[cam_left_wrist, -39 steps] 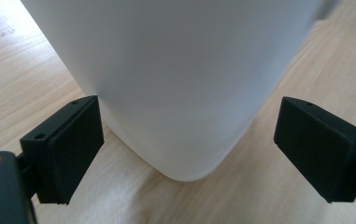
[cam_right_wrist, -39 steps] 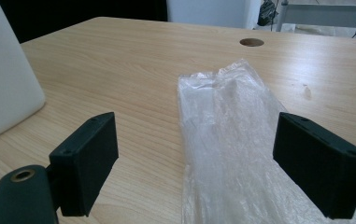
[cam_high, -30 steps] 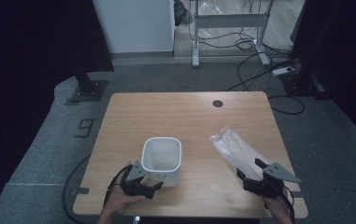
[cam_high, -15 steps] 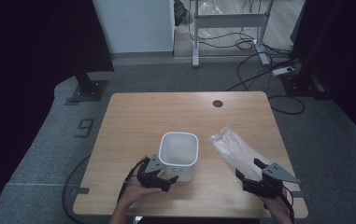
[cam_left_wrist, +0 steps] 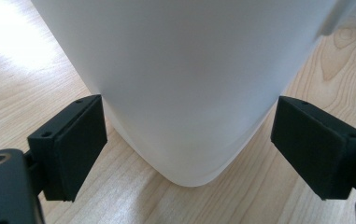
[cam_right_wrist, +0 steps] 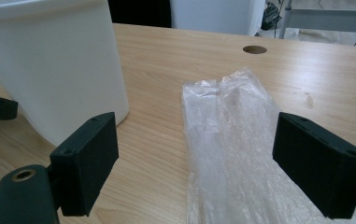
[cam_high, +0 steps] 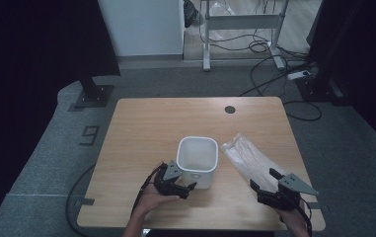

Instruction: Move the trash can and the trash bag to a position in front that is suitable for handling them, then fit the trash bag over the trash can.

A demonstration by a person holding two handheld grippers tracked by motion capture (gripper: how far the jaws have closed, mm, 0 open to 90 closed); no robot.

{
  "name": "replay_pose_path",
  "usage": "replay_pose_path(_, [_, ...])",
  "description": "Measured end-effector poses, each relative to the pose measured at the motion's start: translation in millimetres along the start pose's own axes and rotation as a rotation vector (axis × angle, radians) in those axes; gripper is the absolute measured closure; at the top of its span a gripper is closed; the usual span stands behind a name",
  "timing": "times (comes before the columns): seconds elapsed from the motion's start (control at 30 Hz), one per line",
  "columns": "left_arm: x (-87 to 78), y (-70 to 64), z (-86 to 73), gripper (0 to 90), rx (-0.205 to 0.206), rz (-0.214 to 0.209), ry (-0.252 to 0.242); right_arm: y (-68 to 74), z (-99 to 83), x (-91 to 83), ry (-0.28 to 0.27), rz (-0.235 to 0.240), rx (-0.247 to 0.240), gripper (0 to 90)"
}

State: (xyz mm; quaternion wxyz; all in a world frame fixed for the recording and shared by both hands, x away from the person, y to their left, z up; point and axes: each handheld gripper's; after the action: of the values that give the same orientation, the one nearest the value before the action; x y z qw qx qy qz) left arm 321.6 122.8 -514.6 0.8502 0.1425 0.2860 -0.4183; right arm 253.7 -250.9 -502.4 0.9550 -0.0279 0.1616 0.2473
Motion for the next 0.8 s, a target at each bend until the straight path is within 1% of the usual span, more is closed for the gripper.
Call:
replay_pose_path(0.1, [1.7, -0.1, -0.3, 10.4, 0.002, 0.002, 0.005, 0.0, -0.3, 0.4, 0.001, -0.001, 0.002, 14.3])
replay_pose_path(0.2, [-1.6, -0.9, -1.8, 10.6, -0.004, 0.021, 0.002, 0.3, -0.7, 0.3, 0.005, -0.003, 0.005, 14.3])
replay_pose_path(0.3, [-12.4, -0.7, -6.0, 10.7, -0.011, 0.031, -0.016, 0.4, 1.3, -0.6, 0.002, -0.006, 0.015, 14.3])
replay_pose_path(0.33, [-12.4, -0.7, -6.0, 10.6, -0.011, 0.031, -0.016, 0.4, 1.3, -0.6, 0.002, -0.006, 0.015, 14.3])
replay_pose_path(0.37, [-18.5, 0.4, -9.0, 10.6, -0.011, 0.036, -0.018, 1.0, 2.6, -0.5, 0.006, -0.007, 0.012, 14.3])
replay_pose_path(0.4, [-18.5, 0.4, -9.0, 10.6, -0.011, 0.036, -0.018, 1.3, 2.7, -0.3, 0.008, -0.004, 0.011, 14.2])
replay_pose_path(0.43, [-25.0, 2.6, -12.6, 10.6, -0.011, 0.049, -0.017, 1.7, 2.6, 0.2, 0.012, -0.003, 0.008, 14.2])
replay_pose_path(0.53, [-31.9, 7.2, -18.2, 10.6, -0.029, 0.056, -0.024, 1.2, 0.1, 2.5, 0.026, -0.019, -0.001, 14.2])
replay_pose_path(0.6, [-34.9, 9.7, -21.9, 10.6, -0.037, 0.064, -0.025, -1.6, -3.3, 5.1, 0.047, -0.026, -0.003, 14.2])
replay_pose_path(0.67, [-36.7, 11.6, -25.5, 10.6, -0.048, 0.063, -0.025, -5.9, -7.6, 8.7, 0.081, -0.031, 0.002, 14.2])
replay_pose_path(0.73, [-37.7, 14.2, -30.0, 10.6, -0.057, 0.07, -0.017, -9.4, -11.6, 12.6, 0.125, -0.041, 0.015, 14.2])
replay_pose_path(0.8, [-38.1, 16.4, -32.3, 10.6, -0.067, 0.073, -0.015, -12.7, -17.1, 17.1, 0.166, -0.06, 0.012, 14.2])
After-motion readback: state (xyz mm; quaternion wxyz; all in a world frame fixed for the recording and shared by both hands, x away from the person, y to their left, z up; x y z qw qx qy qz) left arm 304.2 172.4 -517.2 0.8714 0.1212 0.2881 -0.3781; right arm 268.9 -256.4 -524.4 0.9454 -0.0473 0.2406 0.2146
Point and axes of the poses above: each handheld gripper's, and its own axes: x roughly forward along the jaws, z roughly out of its top, y roughly to its left, and after that the axes turned 3 degrees about -x, right-handed
